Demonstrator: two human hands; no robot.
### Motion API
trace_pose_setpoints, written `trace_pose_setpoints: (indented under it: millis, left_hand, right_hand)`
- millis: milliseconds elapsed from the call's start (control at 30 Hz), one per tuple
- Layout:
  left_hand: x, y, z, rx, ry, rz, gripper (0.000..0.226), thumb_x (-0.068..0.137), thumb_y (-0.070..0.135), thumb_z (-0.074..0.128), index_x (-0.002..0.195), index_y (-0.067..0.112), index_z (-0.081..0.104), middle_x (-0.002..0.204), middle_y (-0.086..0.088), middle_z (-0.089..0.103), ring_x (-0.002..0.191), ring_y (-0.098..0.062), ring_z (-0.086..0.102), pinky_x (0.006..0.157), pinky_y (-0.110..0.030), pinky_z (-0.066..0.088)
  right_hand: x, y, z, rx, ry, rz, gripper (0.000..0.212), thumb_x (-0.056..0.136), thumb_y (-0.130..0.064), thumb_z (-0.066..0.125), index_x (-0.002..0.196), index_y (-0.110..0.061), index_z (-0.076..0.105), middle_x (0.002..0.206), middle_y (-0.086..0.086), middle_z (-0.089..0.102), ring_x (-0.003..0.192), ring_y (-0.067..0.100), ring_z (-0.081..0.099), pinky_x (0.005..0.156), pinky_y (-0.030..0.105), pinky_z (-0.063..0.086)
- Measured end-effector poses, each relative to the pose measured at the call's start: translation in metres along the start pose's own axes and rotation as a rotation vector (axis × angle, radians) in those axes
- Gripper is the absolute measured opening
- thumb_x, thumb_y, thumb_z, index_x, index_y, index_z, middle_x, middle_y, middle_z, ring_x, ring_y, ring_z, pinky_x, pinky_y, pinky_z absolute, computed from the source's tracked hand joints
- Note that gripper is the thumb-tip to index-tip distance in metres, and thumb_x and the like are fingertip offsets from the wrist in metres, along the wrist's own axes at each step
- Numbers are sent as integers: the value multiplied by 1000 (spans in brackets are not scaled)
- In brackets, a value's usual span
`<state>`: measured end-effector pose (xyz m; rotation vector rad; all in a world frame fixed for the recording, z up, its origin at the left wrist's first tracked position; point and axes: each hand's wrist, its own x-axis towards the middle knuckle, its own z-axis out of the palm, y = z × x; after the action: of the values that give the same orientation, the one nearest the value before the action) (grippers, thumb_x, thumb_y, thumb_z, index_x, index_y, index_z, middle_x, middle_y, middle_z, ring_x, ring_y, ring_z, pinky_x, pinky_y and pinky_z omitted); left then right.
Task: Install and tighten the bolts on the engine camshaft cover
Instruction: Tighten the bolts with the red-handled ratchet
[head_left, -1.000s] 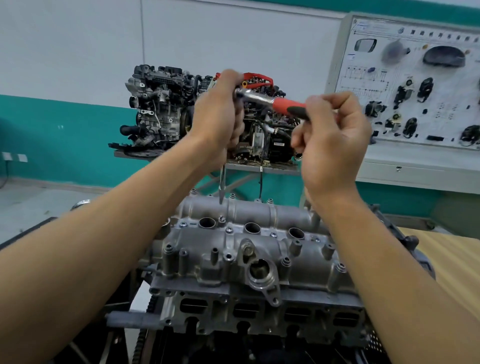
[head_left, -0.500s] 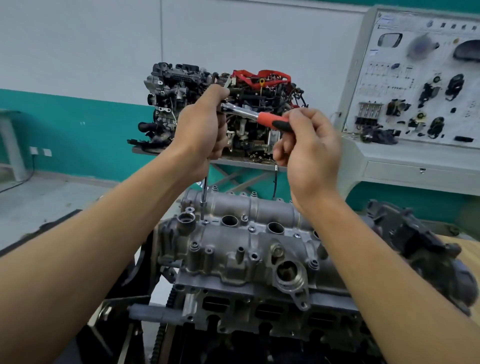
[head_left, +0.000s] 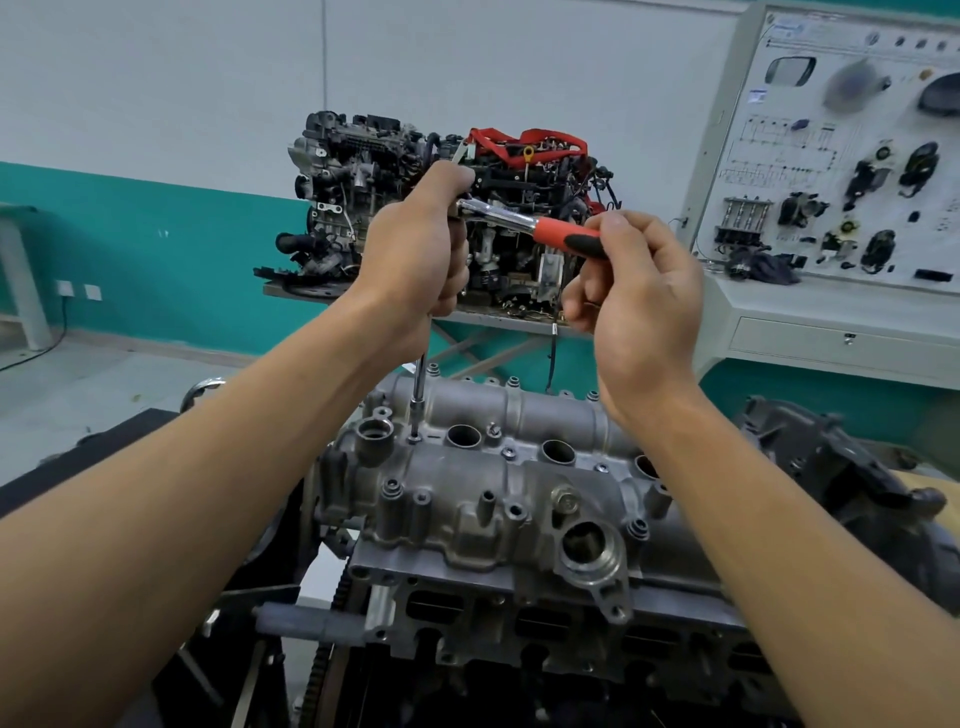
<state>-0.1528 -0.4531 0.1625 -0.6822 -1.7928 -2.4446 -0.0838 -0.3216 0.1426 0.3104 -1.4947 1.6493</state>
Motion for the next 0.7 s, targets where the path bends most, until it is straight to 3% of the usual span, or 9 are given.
trace_pose_setpoints:
  millis: [133,333,533,700]
  left_hand:
    - [-7,0,5,21,76,37,62,93,38,53,39,25,26,45,7,22,42,-16,15,43,-27,15]
    - [-9,-3,18,88,176,69,51,92,40,57,57,25,22,53,4,20,49,-17,13,53,-36,13]
    - [-4,-7,20,54,189,76,64,94,45,61,48,27,20,45,7,18,43,-15,13,39,-21,14]
    - [-3,-13,18,40,216,113,65,93,55,59,49,27,19,48,7,19,44,-15,14,39,-22,16]
  right_hand:
    - [2,5,-5,-7,-37,-15,23,103,-13,45,85,-14,58,56,3,44,50,22,41,42,20,37]
    - [28,20,-12,-149,-48,101,26,107,-23,39,85,-18,52,62,2,52,51,16,47,44,21,37]
    - [47,31,-20,-267,-127,208,27,105,-37,42,92,-26,63,76,1,62,62,12,52,49,24,36]
    - [52,23,-23,-326,-180,226,28,105,-38,44,95,-28,69,75,-2,64,64,14,51,52,24,37]
